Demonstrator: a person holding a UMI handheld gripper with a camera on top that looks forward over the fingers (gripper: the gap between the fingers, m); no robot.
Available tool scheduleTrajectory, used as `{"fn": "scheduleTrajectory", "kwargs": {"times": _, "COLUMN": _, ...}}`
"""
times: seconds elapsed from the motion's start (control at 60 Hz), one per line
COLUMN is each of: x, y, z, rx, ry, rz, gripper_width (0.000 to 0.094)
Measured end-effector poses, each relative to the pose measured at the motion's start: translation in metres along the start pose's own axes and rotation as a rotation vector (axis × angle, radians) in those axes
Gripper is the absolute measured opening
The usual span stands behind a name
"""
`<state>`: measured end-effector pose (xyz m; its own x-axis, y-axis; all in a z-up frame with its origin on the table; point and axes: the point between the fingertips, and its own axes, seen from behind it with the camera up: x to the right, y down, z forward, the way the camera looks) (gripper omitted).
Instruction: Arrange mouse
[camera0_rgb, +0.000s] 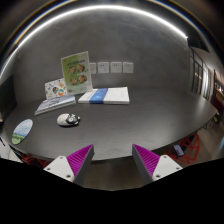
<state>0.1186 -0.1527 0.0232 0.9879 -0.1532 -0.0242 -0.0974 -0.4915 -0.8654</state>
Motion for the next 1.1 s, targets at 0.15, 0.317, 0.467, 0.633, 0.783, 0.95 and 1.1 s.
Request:
{"fn": "scheduleTrajectory", "kwargs": {"times": 0.15, "x": -0.01, "y": 0.003, "z": 0.004, "rx": -0.008, "ry": -0.011, "rz": -0.005, "gripper_width": 0.0829}}
{"fn": "scheduleTrajectory", "kwargs": {"times": 0.317, "x": -0.054, "y": 0.002, "z": 0.003, "rx": -0.029, "ry": -0.072, "rz": -0.031, "gripper_width": 0.0825}}
{"fn": "scheduleTrajectory", "kwargs": {"times": 0.467, "x": -0.121, "y": -0.006, "z": 0.02, "rx": -0.042, "ry": -0.232, "rz": -0.046, "gripper_width": 0.0824}}
{"fn": "scheduleTrajectory", "kwargs": {"times": 0.633, "x": -0.194, "y": -0.011, "z": 0.048, "rx": -0.087, "ry": -0.417, "rz": -0.104, "gripper_width": 0.0822}}
{"fn": "scheduleTrajectory", "kwargs": {"times": 0.783, "x": -0.215, "y": -0.013, "z": 0.092, "rx": -0.134, "ry": -0.449, "rz": -0.18, "gripper_width": 0.0817}}
{"fn": "scheduleTrajectory", "kwargs": {"times": 0.95, "x": -0.227, "y": -0.036, "z": 0.135, "rx": -0.131, "ry": -0.433, "rz": -0.17, "gripper_width": 0.0812}}
{"fn": "scheduleTrajectory", "kwargs": {"times": 1.1, "x": -0.242, "y": -0.056, "z": 0.165, "rx": -0.14, "ry": -0.422, "rz": -0.158, "gripper_width": 0.082}}
